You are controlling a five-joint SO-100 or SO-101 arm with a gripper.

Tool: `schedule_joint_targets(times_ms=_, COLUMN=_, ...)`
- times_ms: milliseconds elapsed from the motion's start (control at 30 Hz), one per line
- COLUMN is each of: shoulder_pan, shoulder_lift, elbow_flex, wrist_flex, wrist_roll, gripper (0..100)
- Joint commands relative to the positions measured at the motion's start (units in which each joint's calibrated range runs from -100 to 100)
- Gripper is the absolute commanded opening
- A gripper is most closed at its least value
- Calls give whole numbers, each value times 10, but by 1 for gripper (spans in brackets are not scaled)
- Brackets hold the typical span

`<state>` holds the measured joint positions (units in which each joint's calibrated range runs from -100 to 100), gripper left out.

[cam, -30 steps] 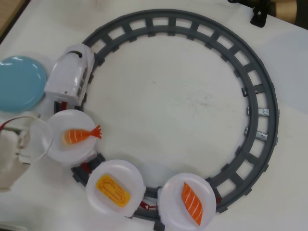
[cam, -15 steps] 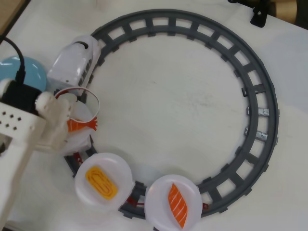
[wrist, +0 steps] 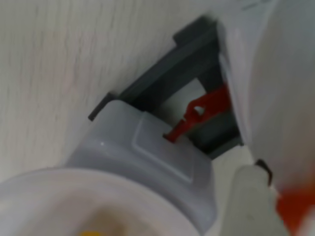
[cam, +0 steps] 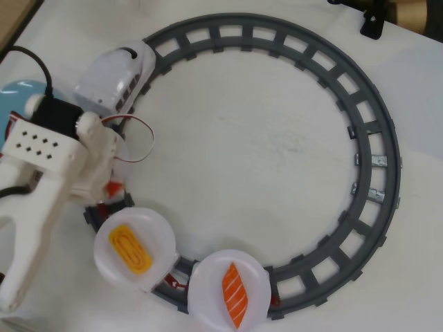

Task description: Pick up the sushi from the Shinkansen and put it on the blue dish

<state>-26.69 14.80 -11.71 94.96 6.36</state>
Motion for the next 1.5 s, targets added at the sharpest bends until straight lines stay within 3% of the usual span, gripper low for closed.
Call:
schedule_joint_targets(times_ms=0, shoulder_pan=-28, shoulder_lift=-10, elbow_flex=-22, wrist_flex=5, wrist_roll=-3, gripper=10)
schedule_joint_targets(times_ms=433, shoulder_pan=-228, shoulder_lift=-54, elbow_flex=-105, wrist_flex=42, wrist_roll=-45, gripper=7)
schedule_joint_targets(times_ms=700, shoulder_pan=-275, shoulder_lift=-86, elbow_flex=-11, wrist_flex=42, wrist_roll=-61, gripper=8)
schedule_joint_targets(times_ms=900, shoulder_pan=-175, shoulder_lift=-101, elbow_flex=-25, wrist_flex=41, wrist_roll=-70, gripper=9)
schedule_joint_targets(times_ms=1133, shoulder_pan=-52, shoulder_lift=-218, elbow_flex=3, wrist_flex=43, wrist_roll=-87, gripper=31)
schedule_joint_targets(times_ms=1267, shoulder_pan=-59, shoulder_lift=-338, elbow_flex=114, wrist_flex=43, wrist_roll=-99, gripper=32)
schedule_joint_targets(times_ms=1467, shoulder_pan=-95, shoulder_lift=-428, elbow_flex=293, wrist_flex=38, wrist_roll=-60, gripper=32)
